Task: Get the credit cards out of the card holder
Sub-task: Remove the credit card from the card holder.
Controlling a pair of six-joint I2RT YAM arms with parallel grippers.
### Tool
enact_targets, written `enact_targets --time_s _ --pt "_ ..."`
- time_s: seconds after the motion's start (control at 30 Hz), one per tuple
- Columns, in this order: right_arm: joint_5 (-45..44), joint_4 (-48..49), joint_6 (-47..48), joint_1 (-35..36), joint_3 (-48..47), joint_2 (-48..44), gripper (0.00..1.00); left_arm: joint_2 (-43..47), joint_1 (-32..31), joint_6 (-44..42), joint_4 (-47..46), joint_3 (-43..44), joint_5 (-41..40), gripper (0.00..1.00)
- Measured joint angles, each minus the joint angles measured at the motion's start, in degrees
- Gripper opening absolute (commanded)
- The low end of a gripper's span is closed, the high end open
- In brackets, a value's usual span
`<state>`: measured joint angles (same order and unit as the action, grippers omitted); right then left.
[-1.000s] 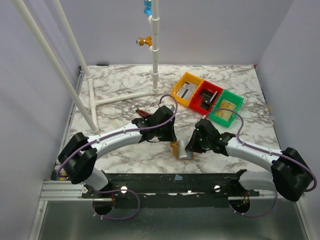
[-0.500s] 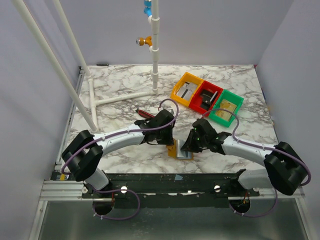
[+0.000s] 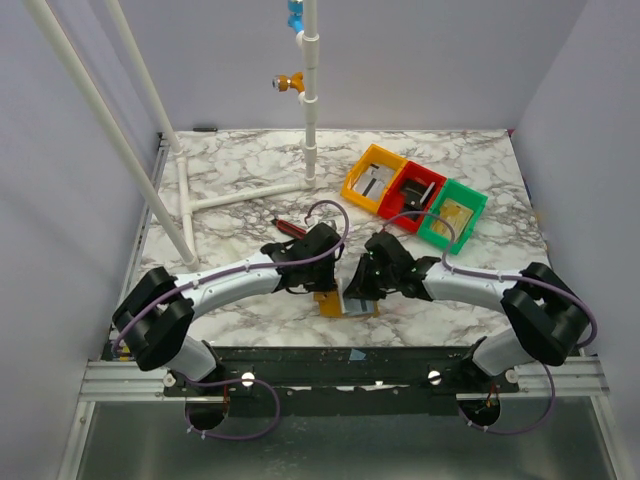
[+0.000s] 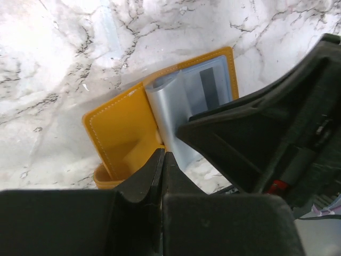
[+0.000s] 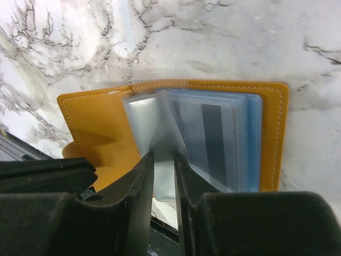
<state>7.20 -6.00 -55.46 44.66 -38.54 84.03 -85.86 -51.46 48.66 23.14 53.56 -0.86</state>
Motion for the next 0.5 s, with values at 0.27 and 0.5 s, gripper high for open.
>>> enact_targets --time_s 0.27,0.5 --pt "0.0 1.8 0.0 1.9 -3.0 4.6 0.24 3.5 0.7 0.0 3.3 0.3 -3.0 0.00" --pt "0.2 3.4 -0.6 2.6 -4.0 6.7 0.19 3.5 0.9 0.1 0.3 -3.7 -1.9 0.00"
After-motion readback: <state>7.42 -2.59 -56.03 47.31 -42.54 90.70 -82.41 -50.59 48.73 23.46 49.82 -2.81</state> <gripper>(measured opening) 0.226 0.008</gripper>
